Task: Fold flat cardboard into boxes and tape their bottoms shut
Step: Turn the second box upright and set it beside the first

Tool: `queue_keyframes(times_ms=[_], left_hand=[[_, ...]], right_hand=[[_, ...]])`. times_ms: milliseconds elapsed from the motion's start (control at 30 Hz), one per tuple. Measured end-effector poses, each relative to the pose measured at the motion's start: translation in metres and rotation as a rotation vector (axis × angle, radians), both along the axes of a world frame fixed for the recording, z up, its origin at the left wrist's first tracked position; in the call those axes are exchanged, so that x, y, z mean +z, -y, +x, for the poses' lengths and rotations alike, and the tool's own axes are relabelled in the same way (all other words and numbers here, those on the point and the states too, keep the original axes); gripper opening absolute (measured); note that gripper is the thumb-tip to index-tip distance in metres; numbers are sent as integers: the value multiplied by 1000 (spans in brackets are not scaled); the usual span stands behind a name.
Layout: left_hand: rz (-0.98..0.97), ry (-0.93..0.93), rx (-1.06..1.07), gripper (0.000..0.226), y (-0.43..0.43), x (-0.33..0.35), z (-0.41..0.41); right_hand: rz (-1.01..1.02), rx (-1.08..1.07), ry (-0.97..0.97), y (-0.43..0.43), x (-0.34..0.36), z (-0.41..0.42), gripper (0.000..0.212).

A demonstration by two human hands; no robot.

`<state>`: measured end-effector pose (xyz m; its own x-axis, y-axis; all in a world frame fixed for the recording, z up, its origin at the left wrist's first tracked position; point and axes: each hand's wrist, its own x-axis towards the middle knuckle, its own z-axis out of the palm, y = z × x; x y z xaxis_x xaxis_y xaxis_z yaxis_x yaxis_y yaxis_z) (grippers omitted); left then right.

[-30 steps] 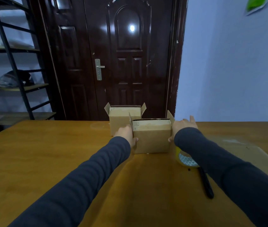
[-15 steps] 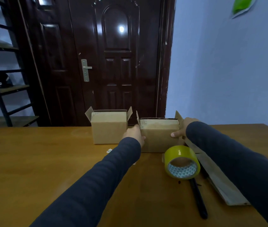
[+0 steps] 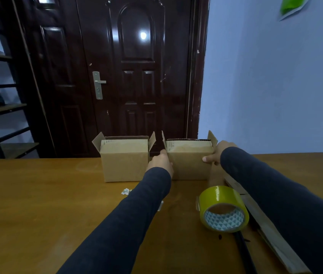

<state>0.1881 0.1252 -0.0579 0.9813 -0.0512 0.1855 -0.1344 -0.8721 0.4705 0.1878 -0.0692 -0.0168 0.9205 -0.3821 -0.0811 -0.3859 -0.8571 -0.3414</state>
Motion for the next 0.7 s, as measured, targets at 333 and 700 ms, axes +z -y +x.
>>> queue_keyframes(times_ms=[333,700], left_hand=[[109,-78,84,27,-9,26,-15],[226,34,9,46,-4,98,-74]], right_hand=[[-48,-6,-43,-8,18,-26,80],[-352,187,193,-17,78,-96,89]])
